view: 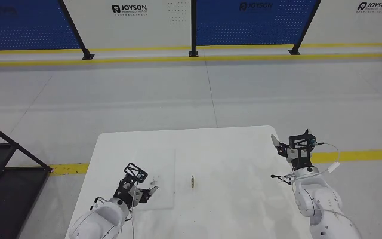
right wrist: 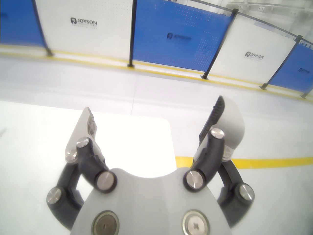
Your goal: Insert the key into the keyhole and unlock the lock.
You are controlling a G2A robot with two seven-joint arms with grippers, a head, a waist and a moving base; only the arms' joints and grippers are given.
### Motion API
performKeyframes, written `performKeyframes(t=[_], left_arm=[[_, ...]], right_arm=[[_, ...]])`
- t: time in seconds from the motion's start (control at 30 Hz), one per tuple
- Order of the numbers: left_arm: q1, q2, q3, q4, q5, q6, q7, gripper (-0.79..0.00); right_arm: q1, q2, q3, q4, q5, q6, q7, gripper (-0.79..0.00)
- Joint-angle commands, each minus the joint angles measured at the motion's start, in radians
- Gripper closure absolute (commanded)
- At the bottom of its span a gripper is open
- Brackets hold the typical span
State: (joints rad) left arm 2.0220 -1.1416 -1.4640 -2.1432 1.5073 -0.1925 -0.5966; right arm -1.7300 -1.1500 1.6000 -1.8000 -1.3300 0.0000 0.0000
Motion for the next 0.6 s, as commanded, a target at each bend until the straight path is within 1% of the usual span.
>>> performKeyframes(t=[0.0,0.1,0.17,0.27,0.33,0.4,0.47,0.57], left_arm=[[-0.048,-0.004,0.050,0.039,0.060,0.041,-0.056,-0.736],[-0.110,-0.014,0.119,0.108,0.080,0.081,-0.114,-0.723],[-0.147,-0.020,0.158,0.153,0.093,0.101,-0.140,-0.736],[-0.196,-0.028,0.206,0.218,0.114,0.133,-0.162,-0.714],[-0.223,-0.033,0.227,0.252,0.125,0.152,-0.171,-0.677],[-0.241,-0.037,0.244,0.279,0.132,0.169,-0.180,-0.619],[-0.255,-0.041,0.254,0.301,0.134,0.187,-0.182,-0.508],[-0.271,-0.045,0.264,0.333,0.129,0.204,-0.176,-0.489]], right_arm=[[0.000,0.000,0.000,0.000,0.000,0.000,0.000,-0.785],[0.000,0.000,0.000,0.000,0.000,0.000,0.000,-0.785],[0.000,0.000,0.000,0.000,0.000,0.000,0.000,-0.785],[0.000,0.000,0.000,0.000,0.000,0.000,0.000,-0.785],[0.000,0.000,0.000,0.000,0.000,0.000,0.000,-0.785],[0.000,0.000,0.000,0.000,0.000,0.000,0.000,-0.785],[0.000,0.000,0.000,0.000,0.000,0.000,0.000,-0.785],[0.000,0.000,0.000,0.000,0.000,0.000,0.000,-0.785]])
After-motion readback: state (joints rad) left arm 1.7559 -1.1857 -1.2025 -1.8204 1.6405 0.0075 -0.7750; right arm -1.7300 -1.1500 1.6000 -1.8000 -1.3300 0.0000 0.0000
